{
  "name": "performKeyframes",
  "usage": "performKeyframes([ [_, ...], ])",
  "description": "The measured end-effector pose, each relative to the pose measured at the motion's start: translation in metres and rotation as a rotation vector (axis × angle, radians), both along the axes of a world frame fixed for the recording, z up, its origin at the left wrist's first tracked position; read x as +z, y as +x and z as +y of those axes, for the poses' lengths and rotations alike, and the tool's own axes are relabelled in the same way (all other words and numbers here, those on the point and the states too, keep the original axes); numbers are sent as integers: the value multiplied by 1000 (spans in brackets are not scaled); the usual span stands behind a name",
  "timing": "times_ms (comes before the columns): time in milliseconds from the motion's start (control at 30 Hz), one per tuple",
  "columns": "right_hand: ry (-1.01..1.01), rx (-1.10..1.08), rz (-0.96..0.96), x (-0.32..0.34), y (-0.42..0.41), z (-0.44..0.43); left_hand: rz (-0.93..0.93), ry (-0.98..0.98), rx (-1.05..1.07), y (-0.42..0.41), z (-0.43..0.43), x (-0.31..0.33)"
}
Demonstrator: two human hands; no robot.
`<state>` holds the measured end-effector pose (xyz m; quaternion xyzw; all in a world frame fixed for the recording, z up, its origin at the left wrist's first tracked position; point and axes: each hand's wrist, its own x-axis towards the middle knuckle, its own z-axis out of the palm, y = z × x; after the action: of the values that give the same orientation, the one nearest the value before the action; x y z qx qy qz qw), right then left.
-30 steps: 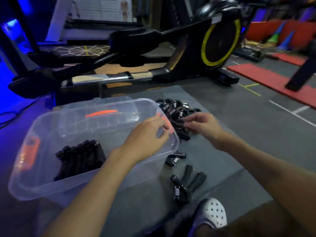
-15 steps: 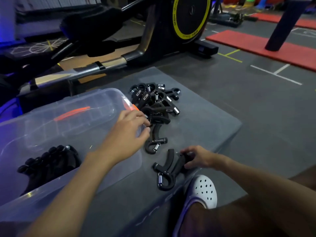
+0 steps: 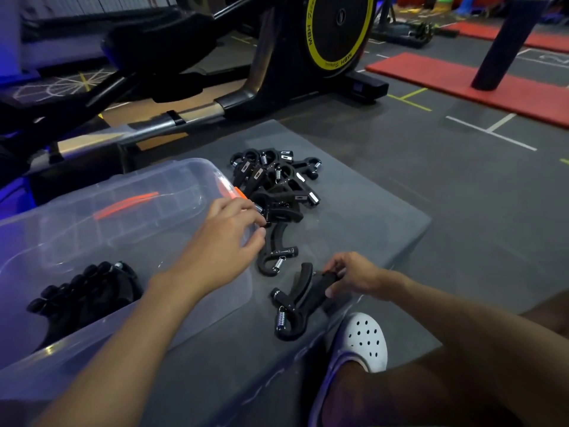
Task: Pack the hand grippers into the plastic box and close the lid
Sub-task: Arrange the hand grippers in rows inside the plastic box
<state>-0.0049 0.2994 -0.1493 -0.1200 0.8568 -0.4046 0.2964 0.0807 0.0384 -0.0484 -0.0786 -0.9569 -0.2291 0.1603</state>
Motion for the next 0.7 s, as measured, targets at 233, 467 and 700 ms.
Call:
performKeyframes([
  [233,-158,-104,99,38,-9,1,-6,34,-17,-1,-2,1],
  [467,-323,-278,343,118,-15,6,-7,188,20,-5,-6,12],
  [700,-520,-269,558,194,7,-26,83,537,239,-6,-2,55],
])
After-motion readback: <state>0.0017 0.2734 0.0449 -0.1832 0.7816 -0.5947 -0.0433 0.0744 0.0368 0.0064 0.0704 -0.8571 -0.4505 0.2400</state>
